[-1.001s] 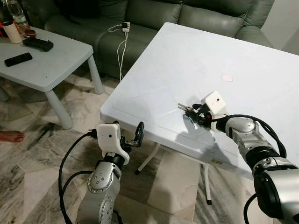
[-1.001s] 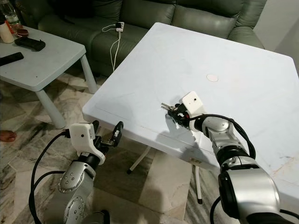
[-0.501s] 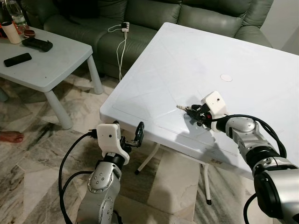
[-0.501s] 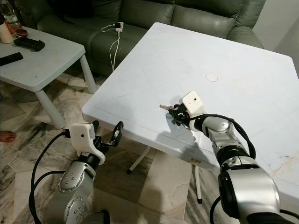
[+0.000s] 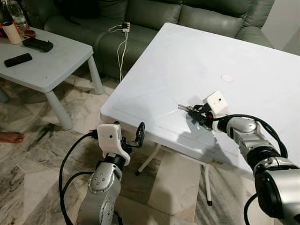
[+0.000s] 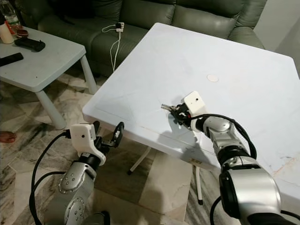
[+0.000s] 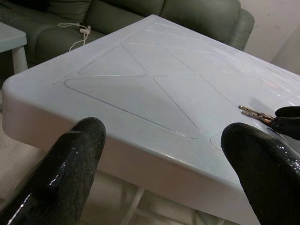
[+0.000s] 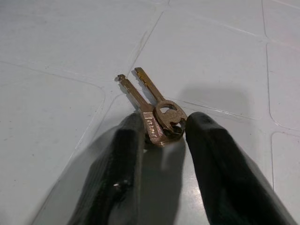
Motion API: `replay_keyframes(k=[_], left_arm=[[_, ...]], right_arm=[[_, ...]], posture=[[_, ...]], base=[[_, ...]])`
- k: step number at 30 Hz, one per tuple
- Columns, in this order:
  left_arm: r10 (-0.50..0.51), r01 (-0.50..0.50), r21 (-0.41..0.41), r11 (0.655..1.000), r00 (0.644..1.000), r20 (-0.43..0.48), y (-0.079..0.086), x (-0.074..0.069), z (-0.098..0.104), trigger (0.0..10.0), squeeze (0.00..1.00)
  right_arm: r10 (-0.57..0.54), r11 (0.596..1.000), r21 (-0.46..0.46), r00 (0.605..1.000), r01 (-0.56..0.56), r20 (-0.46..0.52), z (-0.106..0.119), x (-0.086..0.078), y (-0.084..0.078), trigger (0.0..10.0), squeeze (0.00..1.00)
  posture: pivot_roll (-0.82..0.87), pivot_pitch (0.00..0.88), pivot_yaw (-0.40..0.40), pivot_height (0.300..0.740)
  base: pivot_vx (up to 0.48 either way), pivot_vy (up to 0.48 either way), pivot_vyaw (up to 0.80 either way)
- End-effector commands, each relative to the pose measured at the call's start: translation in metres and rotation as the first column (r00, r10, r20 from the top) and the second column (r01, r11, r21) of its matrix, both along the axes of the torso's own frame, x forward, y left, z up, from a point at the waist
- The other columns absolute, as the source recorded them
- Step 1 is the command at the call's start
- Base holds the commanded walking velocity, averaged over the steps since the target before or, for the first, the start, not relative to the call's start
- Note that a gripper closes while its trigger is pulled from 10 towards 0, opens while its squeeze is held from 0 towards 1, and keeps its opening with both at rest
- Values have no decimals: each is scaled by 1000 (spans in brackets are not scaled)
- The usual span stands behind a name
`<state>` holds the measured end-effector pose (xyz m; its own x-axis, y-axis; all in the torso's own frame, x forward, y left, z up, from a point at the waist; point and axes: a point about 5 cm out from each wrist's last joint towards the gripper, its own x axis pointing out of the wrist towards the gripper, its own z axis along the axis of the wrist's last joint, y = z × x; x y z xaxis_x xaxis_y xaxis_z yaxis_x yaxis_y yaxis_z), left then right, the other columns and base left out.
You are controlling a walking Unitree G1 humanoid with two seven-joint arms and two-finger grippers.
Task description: Hang keys on a hook
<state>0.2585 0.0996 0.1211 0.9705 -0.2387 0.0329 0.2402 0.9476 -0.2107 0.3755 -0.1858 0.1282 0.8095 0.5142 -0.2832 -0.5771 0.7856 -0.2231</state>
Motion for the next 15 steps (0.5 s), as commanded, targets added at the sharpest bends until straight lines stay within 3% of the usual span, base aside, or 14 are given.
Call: replay_keyframes(k=[1, 9, 10, 12, 13, 14, 15], left_arm=[[-16, 17, -38, 999, 1000, 16, -11, 0, 6, 10000, 0], [-16, 17, -39, 999, 1000, 15, -11, 0, 6, 10000, 0], [-16, 17, -39, 999, 1000, 15, -11, 0, 6, 10000, 0], [-16, 17, -40, 999, 1000, 15, -11, 0, 6, 10000, 0], [-17, 18, -40, 999, 1000, 14, -11, 0, 6, 10000, 0], [-18, 18, -40, 999, 1000, 15, -11, 0, 6, 10000, 0], [-19, 20, -41, 999, 1000, 15, -11, 0, 6, 10000, 0]], right_arm=[[-20, 1000, -15, 1000, 20, -1, 4, 1, -7, 10000, 0], [-1, 1000, 27, 1000, 1, -14, 4, -1, -12, 10000, 0], [9, 999, 37, 1000, -8, -16, 5, -1, -12, 9529, 0], [8, 999, 36, 1000, -8, -17, 5, -1, -12, 9529, 0], [7, 999, 40, 1000, -6, -20, 5, -1, -12, 10000, 0], [9, 999, 44, 1000, -8, -20, 5, -1, -12, 8353, 0], [9, 999, 45, 1000, -8, -23, 5, -1, -12, 8627, 0]], posture=[[89, 123, -120, 740], [85, 130, -119, 740], [85, 130, -119, 740], [85, 130, -119, 740], [85, 130, -119, 740], [81, 133, -117, 740], [81, 133, -117, 740]], base=[[0, 0, 0], [0, 0, 0], [0, 0, 0], [0, 0, 0], [0, 0, 0], [0, 0, 0], [0, 0, 0]])
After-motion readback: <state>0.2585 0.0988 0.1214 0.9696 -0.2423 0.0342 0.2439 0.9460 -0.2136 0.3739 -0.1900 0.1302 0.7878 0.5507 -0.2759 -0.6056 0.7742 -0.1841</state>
